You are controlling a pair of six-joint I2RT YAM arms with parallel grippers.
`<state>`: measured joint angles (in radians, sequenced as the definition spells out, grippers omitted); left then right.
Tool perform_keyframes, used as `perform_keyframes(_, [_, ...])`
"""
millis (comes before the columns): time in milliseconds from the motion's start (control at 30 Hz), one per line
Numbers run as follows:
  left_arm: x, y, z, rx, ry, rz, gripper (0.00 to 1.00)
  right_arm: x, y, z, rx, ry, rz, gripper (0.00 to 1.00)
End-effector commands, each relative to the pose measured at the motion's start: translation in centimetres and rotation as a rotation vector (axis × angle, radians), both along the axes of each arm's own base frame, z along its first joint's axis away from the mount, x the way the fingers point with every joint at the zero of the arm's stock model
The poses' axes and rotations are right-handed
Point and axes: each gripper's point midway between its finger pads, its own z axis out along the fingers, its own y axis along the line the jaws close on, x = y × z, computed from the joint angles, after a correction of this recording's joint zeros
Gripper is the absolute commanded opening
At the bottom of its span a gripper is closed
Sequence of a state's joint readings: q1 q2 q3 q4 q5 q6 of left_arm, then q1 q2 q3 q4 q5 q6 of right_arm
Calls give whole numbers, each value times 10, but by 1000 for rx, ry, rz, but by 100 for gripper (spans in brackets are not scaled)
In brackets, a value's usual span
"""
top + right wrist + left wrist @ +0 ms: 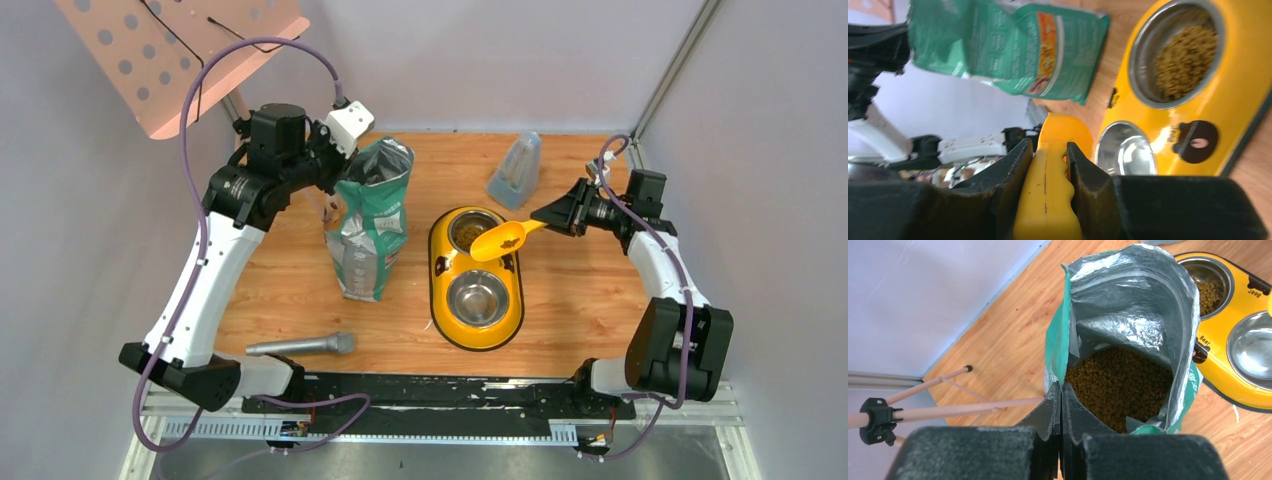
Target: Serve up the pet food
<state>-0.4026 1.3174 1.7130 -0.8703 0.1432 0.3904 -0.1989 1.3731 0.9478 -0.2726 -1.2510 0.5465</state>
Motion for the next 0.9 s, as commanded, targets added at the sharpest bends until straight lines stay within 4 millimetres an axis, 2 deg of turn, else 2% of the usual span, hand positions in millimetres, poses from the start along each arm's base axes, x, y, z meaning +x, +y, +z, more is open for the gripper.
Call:
perform_keyframes(0, [-7, 1, 76, -124, -250, -7, 0, 27, -22, -14, -166, -107, -111, 0])
perform_keyframes(267, [-13, 5, 77, -114, -256, -2, 0, 81, -54, -32, -346, -88, -293, 0])
perform_keyframes(400, [-14, 4, 77, -115, -253, -10, 0, 101, -58, -39, -412, -101, -311, 0])
perform_keyframes(600, [-15, 4, 82, -118, -262, -12, 0, 116, -39, -33, -544, -216, -253, 0])
perform_keyframes(700, [-16, 5, 81, -118, -262, -11, 0, 119, -24, -29, -605, -275, -218, 0])
perform_keyframes(867, [-16, 5, 81, -119, -264, -12, 0, 122, 4, -21, -802, -436, -156, 0])
